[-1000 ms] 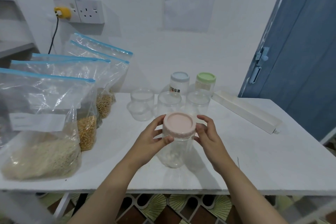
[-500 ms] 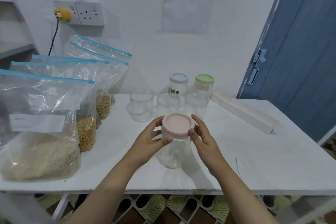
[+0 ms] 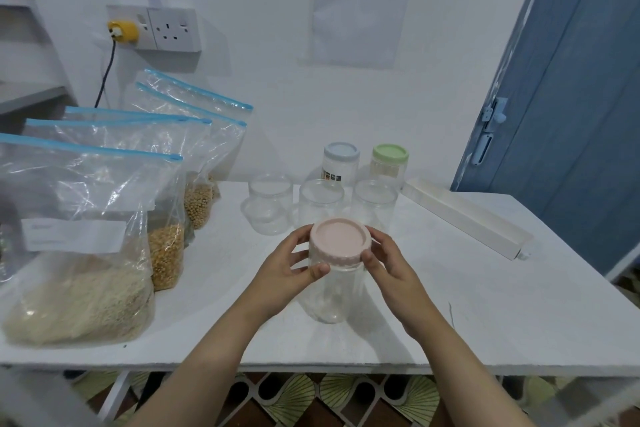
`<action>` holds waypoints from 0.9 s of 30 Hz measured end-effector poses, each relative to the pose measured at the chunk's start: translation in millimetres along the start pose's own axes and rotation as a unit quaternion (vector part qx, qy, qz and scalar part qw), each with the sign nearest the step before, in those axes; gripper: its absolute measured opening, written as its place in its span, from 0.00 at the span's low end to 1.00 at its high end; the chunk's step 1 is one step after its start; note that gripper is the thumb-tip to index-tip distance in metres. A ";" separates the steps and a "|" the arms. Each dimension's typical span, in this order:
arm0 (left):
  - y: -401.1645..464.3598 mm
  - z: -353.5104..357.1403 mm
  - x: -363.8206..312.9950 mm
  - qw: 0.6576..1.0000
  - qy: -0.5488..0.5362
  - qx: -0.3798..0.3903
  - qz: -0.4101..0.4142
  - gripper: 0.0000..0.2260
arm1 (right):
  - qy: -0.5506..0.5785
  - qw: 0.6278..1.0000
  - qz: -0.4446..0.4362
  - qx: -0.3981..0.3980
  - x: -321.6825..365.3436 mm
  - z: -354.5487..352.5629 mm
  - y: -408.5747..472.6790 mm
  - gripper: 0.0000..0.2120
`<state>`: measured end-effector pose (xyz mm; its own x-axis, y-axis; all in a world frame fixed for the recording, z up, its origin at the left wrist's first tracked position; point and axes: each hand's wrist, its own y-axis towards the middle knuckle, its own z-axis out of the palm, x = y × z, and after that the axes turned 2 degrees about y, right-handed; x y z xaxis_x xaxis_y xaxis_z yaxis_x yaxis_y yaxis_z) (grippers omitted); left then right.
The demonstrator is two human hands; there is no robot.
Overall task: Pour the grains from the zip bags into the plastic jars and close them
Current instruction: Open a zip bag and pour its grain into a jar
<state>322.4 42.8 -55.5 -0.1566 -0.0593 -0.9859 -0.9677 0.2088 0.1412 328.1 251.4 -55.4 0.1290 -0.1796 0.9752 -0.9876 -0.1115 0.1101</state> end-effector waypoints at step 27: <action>2.6 -2.7 -0.5 0.999 0.022 0.028 0.002 0.32 | -0.039 0.999 -0.011 0.030 4.0 3.3 5.6 0.32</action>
<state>319.5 40.8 -54.4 -0.1697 -0.1012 -0.9803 -0.9550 0.2624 0.1382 323.4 246.9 -51.5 0.1601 -0.2519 0.9544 -0.9777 -0.1739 0.1181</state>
